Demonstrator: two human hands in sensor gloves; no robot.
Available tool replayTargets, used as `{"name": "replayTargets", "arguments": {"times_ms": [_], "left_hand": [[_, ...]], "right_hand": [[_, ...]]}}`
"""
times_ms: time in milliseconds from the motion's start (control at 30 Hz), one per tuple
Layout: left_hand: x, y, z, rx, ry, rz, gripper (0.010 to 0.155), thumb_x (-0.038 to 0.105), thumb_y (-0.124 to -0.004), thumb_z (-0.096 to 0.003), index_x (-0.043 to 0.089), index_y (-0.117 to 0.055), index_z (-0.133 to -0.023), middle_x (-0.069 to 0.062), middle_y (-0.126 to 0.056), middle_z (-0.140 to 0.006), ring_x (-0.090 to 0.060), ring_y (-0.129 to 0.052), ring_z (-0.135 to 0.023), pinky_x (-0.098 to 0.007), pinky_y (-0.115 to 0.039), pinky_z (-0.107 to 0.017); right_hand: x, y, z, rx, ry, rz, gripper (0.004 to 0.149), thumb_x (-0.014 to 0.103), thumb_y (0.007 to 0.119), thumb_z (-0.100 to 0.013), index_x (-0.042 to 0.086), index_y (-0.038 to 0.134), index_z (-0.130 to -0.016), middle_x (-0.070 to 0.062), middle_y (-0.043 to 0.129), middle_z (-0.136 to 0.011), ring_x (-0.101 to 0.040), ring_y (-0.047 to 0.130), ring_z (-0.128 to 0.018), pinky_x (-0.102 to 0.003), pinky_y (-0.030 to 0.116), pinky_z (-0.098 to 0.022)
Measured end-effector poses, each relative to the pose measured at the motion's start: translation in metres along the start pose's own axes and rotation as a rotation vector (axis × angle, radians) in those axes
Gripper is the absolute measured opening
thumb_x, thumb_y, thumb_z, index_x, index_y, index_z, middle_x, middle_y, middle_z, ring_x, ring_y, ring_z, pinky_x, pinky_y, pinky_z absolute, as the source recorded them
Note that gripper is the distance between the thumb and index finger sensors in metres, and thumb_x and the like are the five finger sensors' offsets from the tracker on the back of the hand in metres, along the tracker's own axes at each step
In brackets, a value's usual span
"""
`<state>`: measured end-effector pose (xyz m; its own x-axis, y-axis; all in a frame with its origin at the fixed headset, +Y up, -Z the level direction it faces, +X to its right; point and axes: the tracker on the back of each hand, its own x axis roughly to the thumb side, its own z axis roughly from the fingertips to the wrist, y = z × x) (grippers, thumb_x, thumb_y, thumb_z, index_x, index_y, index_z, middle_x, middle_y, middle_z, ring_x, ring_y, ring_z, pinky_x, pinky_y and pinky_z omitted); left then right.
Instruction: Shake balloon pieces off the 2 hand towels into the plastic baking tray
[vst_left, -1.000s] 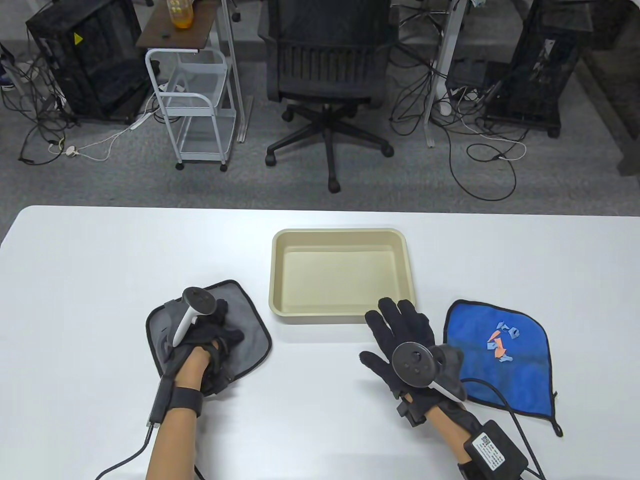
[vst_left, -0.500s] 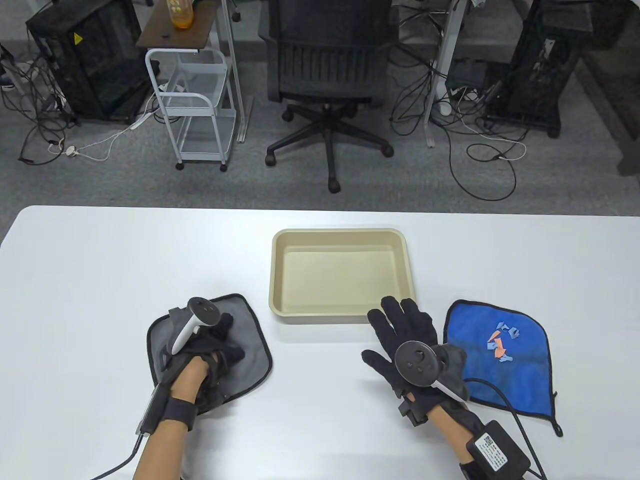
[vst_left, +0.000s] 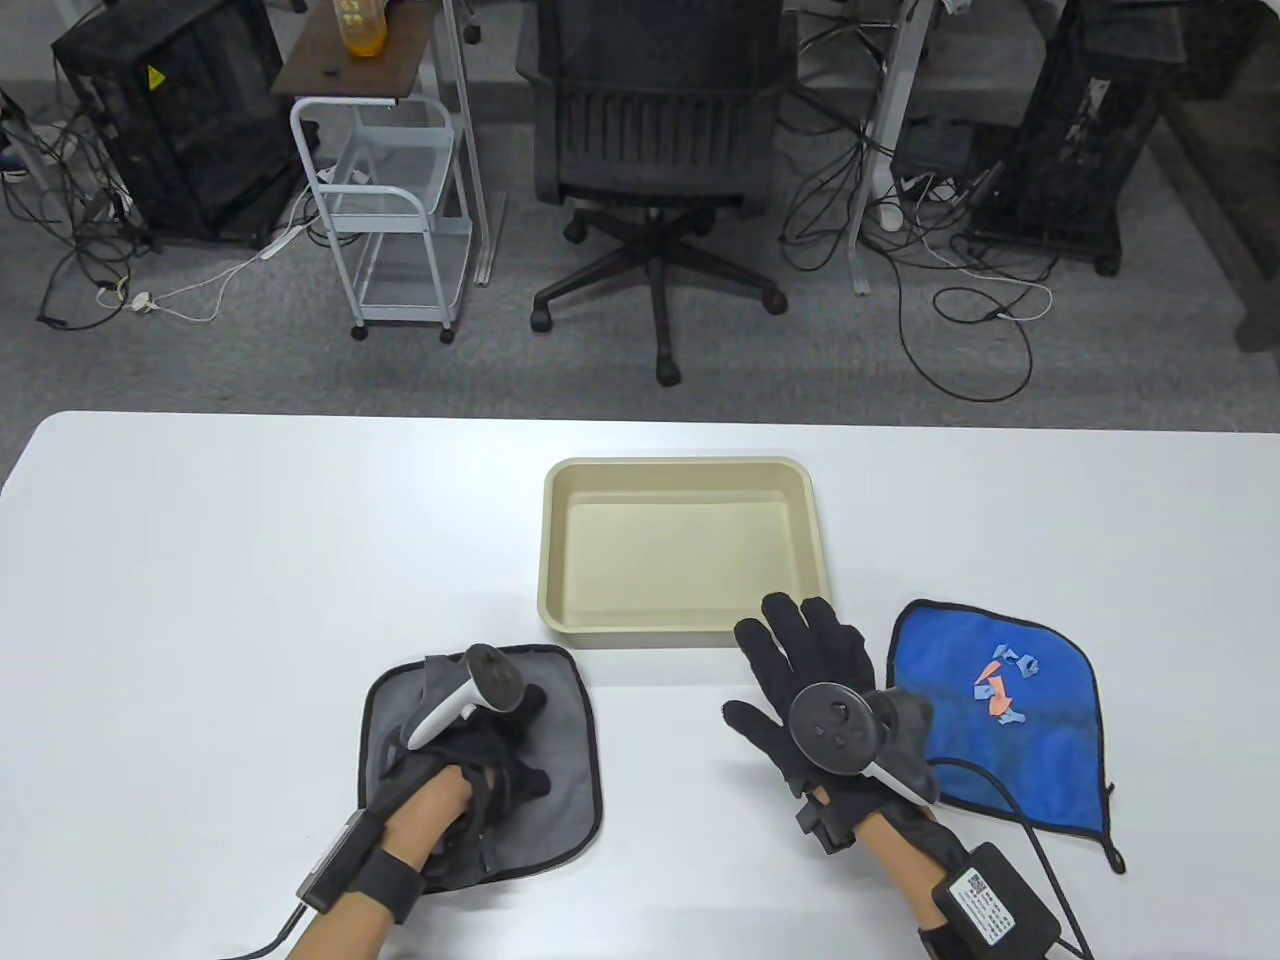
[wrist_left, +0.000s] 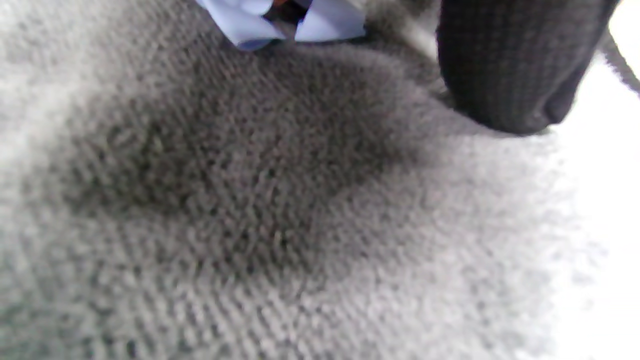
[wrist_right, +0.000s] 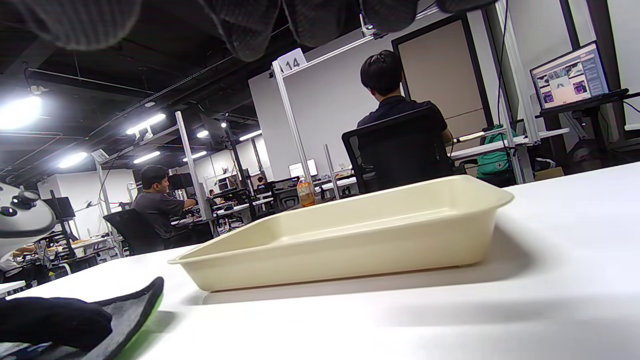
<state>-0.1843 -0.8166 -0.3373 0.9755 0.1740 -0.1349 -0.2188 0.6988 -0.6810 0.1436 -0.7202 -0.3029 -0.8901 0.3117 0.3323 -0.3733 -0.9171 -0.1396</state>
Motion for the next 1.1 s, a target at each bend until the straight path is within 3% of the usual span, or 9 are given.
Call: {"name": "replayTargets", "arguments": {"times_ms": [567, 833, 1100], "left_hand": [[0.118, -0.03, -0.002, -0.016, -0.115, -0.121, 0.092, 0.062, -0.078, -0.0327, 0.062, -0.008, -0.093, -0.004, 0.02, -0.104, -0.048, 0.014, -0.1, -0.081, -0.013, -0.065], [0.139, -0.036, -0.001, -0.015, -0.138, -0.128, 0.092, 0.062, -0.077, -0.0327, 0.062, -0.008, -0.093, -0.004, 0.02, -0.104, -0.048, 0.015, -0.1, -0.081, -0.012, -0.064], [0.14, -0.037, -0.002, 0.012, -0.161, -0.122, 0.091, 0.063, -0.078, -0.0323, 0.061, -0.011, -0.094, -0.004, 0.017, -0.105, -0.048, 0.013, -0.101, -0.081, -0.013, -0.064]], "right_hand": [[-0.009, -0.008, 0.0, -0.019, 0.027, -0.009, 0.076, 0.066, 0.063, -0.036, 0.034, 0.047, -0.103, -0.001, 0.037, -0.122, -0.04, 0.032, -0.109, -0.064, 0.041, -0.075], [-0.009, -0.009, 0.0, -0.016, 0.032, 0.006, 0.076, 0.066, 0.063, -0.036, 0.034, 0.047, -0.103, -0.001, 0.037, -0.122, -0.04, 0.032, -0.109, -0.064, 0.041, -0.075], [-0.01, -0.009, 0.0, -0.013, 0.035, 0.008, 0.076, 0.066, 0.063, -0.036, 0.034, 0.047, -0.103, -0.001, 0.037, -0.122, -0.04, 0.032, -0.109, -0.064, 0.041, -0.075]]}}
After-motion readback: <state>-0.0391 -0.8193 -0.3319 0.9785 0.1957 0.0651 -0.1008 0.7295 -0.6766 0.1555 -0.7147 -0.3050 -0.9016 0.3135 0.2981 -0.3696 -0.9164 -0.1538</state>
